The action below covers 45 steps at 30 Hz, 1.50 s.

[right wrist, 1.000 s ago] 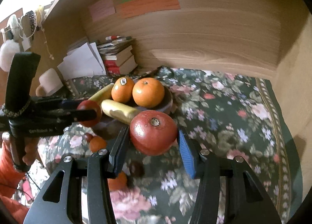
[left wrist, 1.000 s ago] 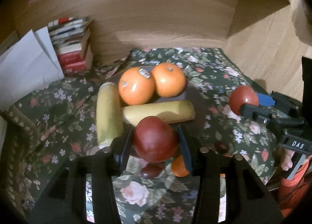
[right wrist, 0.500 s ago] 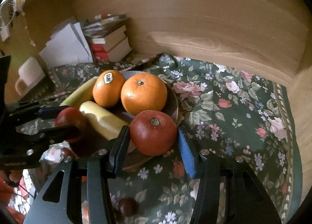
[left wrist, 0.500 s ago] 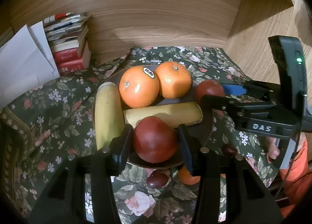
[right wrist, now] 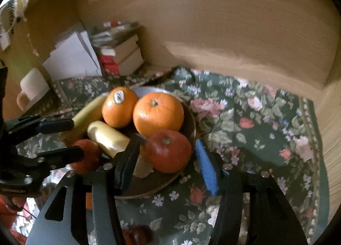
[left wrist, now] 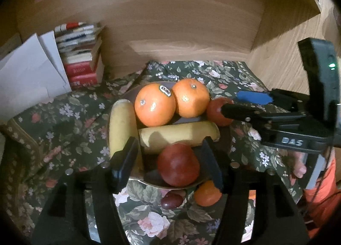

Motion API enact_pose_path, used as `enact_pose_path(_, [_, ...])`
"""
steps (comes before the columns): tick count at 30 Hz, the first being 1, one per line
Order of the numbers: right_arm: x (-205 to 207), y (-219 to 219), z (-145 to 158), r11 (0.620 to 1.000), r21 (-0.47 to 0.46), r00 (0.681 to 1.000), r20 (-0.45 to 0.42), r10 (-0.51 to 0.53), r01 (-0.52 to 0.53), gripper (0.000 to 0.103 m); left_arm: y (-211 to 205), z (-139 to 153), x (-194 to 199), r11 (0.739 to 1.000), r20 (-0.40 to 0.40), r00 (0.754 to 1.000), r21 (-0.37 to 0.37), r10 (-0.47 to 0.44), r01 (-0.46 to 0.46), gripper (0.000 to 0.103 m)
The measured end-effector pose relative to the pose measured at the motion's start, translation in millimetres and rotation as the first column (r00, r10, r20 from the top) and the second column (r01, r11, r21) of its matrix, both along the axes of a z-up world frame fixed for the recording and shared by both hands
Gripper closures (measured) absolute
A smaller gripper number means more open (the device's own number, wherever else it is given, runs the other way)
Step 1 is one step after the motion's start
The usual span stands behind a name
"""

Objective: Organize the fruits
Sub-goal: 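Set the tomato on the plate with the left gripper while the right sets its tomato there, then grasp a tangerine with the left gripper while the right gripper grasps another tangerine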

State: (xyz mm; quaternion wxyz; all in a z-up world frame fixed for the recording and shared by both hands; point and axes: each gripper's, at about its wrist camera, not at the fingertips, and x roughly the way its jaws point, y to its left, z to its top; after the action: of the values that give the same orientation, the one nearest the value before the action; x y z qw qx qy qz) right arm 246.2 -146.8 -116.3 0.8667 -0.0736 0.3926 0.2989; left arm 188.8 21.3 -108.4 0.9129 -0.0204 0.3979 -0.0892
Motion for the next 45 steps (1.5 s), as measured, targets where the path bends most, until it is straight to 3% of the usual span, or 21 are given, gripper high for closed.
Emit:
enact_pose_path(6, [-26,-8,20,0.999,0.03,0.998,0.064,0.015,-0.017,0.049,0,17,-19,1.0,0.05,0.999,0.0,0.006,-0.006,0.039])
enact_pose_path(12, [-58,-17,22,0.998,0.046,0.996,0.086,0.029,-0.033,0.049,-3,24,-45,1.0,0.078,0.997,0.007,0.008,-0.009,0.036])
enact_pose_path(24, [-105,-25,-12,0.998,0.037,0.999,0.028,0.043,-0.044,0.05,-9,-11,-84,1.0,0.011,1.0,-0.005,-0.001,0.001,0.036])
enact_pose_path(33, [-114,-19,-35,0.998,0.0,0.998,-0.01,0.065,-0.065,0.07,-18,-33,-94,0.999,-0.043,0.998,-0.027,-0.038,0.037,0.062])
enact_pose_path(45, [-107,-11,-43,0.997,-0.038,0.998,0.01,0.069,-0.068,0.07,-30,-48,-74,0.998,-0.081,0.995,-0.035,-0.059,0.056,0.063])
